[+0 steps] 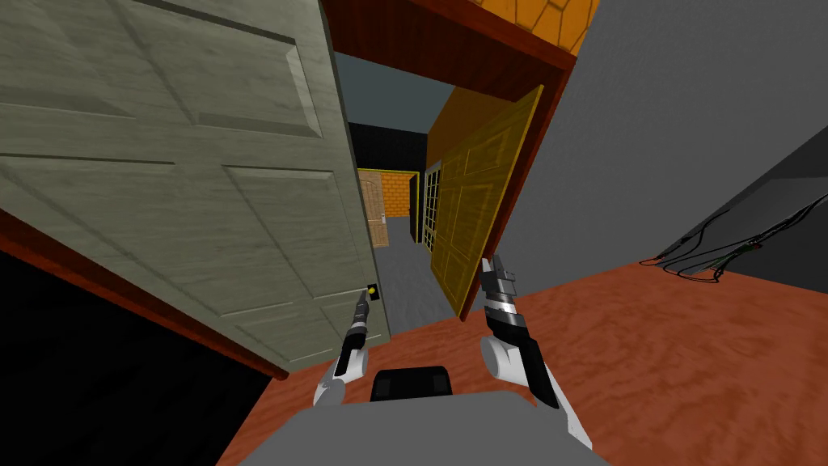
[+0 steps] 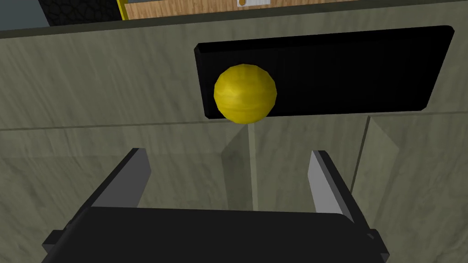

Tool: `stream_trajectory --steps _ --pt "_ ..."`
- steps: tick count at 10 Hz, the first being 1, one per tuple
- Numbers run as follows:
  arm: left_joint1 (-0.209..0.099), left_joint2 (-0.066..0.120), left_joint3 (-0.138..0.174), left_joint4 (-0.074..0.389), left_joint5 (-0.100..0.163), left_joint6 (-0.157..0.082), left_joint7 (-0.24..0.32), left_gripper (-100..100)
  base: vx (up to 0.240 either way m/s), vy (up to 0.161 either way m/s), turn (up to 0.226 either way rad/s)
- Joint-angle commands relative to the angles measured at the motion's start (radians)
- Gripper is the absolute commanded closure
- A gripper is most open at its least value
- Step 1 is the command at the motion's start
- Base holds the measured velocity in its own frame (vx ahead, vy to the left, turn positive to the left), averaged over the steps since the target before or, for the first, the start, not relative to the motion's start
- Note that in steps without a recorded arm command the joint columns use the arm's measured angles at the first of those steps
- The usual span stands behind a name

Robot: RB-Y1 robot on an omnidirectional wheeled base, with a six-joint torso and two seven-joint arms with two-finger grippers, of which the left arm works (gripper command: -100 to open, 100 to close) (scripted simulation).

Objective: Push the door open

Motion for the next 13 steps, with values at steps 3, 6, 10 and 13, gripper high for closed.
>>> stream_trajectory --steps 3,6,10,13 --pt "-0.002 -0.046 0.006 0.009 0.004 -0.007 0.003 -100 0.192 0.041 -0.022" --pt "0.002 -0.046 0.005 0.001 0.003 -0.002 0.003 -100 0.047 0.005 -0.002" --pt "0.002 -0.046 0.005 0.001 0.003 -0.002 0.003 100 0.0 0.0 0.0" --pt "0.01 -0.024 0.024 -0.005 0.022 -0.001 -0.009 100 0.033 -0.003 -0.03"
